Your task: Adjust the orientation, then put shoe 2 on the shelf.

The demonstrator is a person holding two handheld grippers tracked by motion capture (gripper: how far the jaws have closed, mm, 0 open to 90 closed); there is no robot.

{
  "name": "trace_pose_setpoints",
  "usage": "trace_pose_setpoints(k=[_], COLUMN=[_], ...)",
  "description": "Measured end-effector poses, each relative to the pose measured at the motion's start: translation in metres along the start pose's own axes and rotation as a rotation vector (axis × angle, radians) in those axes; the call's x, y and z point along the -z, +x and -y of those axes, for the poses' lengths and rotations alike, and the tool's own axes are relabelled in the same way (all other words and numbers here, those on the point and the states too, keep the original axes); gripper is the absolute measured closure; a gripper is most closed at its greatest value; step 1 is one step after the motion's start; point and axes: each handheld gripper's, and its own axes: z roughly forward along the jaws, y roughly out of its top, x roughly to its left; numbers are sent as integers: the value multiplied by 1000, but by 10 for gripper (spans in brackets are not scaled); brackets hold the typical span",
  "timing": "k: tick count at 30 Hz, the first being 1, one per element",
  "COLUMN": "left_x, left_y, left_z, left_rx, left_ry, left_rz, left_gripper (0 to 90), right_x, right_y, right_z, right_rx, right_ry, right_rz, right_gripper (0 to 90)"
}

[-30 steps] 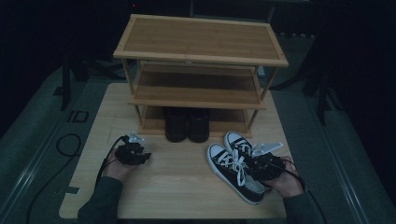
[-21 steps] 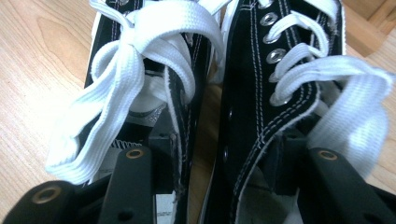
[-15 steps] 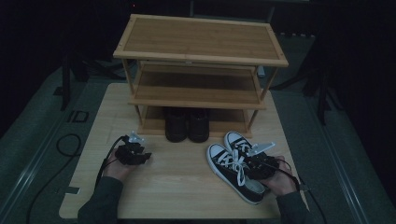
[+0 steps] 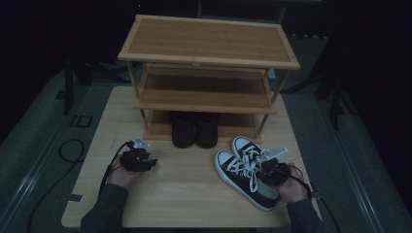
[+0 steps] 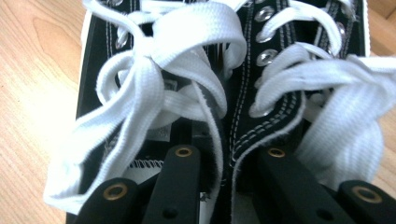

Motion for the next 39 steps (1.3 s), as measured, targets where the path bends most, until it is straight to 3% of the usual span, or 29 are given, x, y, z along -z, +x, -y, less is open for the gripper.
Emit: trace_pose_setpoints(k=[9,39], left_x=[0,0], left_y=[0,0], left_z=[0,0], left_rx=[1,3], left_ry=[0,-2], left_rz=[0,1], left_gripper=[563,563], right_x=[3,5], right_y=[-6,-13], right_z=[1,-3], right_rx=[-10,23], right_ry=[-39,-42], right_rz=[-16,-45], right_gripper=[850,847])
